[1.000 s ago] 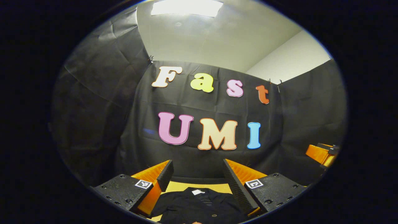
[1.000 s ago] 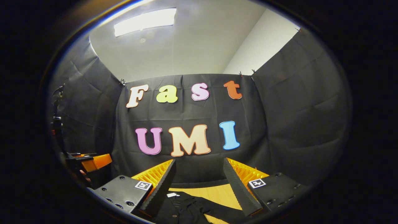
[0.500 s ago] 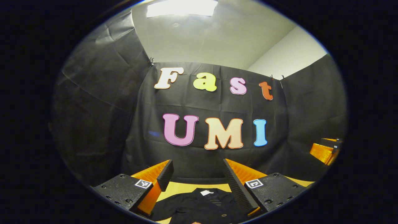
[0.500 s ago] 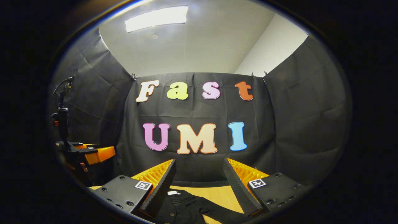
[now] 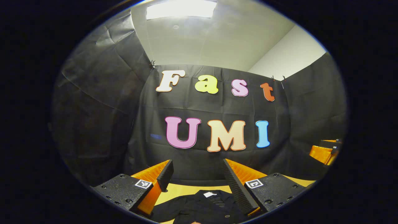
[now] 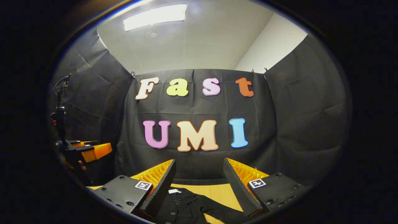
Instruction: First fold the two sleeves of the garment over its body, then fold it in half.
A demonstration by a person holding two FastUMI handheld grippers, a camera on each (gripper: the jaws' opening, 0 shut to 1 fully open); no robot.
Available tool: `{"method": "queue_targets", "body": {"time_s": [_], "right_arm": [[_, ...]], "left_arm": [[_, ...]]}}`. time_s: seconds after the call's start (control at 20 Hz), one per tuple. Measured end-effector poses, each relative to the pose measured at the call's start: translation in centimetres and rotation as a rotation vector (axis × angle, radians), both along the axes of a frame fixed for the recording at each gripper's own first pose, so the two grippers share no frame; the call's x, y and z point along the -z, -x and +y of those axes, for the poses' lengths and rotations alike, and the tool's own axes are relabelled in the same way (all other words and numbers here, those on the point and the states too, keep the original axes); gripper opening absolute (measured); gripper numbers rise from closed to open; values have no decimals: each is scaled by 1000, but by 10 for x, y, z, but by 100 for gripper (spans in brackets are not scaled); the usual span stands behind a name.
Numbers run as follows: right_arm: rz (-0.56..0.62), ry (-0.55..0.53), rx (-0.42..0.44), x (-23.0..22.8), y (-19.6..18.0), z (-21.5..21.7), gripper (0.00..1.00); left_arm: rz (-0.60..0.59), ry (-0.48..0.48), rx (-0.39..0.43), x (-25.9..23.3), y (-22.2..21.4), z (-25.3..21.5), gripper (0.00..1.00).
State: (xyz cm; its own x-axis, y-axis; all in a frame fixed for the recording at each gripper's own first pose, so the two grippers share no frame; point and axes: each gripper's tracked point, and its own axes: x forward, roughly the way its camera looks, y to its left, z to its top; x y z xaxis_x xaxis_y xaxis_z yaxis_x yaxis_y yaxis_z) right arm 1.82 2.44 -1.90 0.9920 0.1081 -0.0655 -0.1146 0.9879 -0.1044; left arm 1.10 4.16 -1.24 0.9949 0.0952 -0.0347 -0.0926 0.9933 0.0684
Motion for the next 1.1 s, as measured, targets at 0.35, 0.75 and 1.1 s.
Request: {"method": "queue_targets", "body": {"time_s": [0.35,0.75,1.1], "right_arm": [[31,27,-44,18,-5,-3,99],[108,118,56,61,-28,-84,99],[234,161,151,114,-38,-169,98]], "left_arm": [[16,-8,-40,6,12,10,92],[29,-54,-79,9,21,6,92],[28,-104,-81,6,17,-18,92]]}}
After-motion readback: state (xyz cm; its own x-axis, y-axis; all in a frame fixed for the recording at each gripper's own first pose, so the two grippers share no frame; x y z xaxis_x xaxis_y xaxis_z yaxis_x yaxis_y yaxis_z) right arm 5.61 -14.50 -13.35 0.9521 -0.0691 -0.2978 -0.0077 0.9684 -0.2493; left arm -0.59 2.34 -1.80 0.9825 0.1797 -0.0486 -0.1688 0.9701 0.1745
